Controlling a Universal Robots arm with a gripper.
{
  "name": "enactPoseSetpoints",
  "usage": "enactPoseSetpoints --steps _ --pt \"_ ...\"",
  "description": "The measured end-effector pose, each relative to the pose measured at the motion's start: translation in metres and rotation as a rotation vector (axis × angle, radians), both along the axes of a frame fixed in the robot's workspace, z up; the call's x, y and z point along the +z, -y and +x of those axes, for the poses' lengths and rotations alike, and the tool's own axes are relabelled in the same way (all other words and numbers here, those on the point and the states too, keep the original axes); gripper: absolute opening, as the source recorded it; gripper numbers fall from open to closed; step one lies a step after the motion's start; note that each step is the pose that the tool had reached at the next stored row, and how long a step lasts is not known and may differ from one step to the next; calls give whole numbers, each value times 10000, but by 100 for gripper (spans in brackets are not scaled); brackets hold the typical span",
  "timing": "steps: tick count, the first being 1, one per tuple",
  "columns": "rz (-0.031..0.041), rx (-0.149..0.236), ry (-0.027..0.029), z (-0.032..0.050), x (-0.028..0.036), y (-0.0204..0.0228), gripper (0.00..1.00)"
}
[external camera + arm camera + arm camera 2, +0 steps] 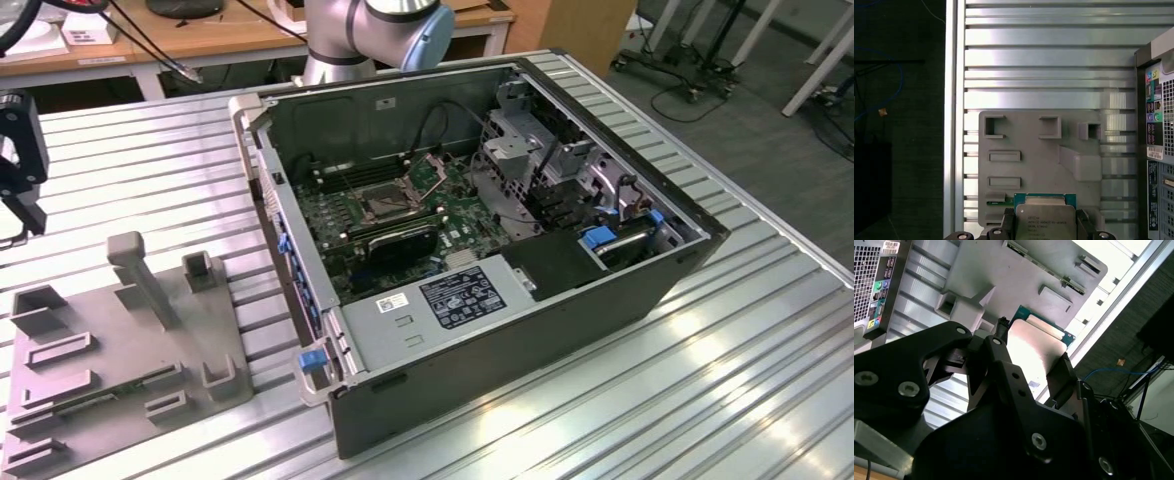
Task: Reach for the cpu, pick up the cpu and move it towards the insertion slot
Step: 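Pick up the cpu and move it towards the insertion slot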
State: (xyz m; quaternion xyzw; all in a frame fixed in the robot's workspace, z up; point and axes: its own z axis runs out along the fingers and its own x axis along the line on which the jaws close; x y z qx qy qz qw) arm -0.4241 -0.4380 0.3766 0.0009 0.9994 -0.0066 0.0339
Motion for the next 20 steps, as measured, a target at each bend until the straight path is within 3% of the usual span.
enactPoseSetpoints --steps 20 --pt "0 1 0 38 0 0 55"
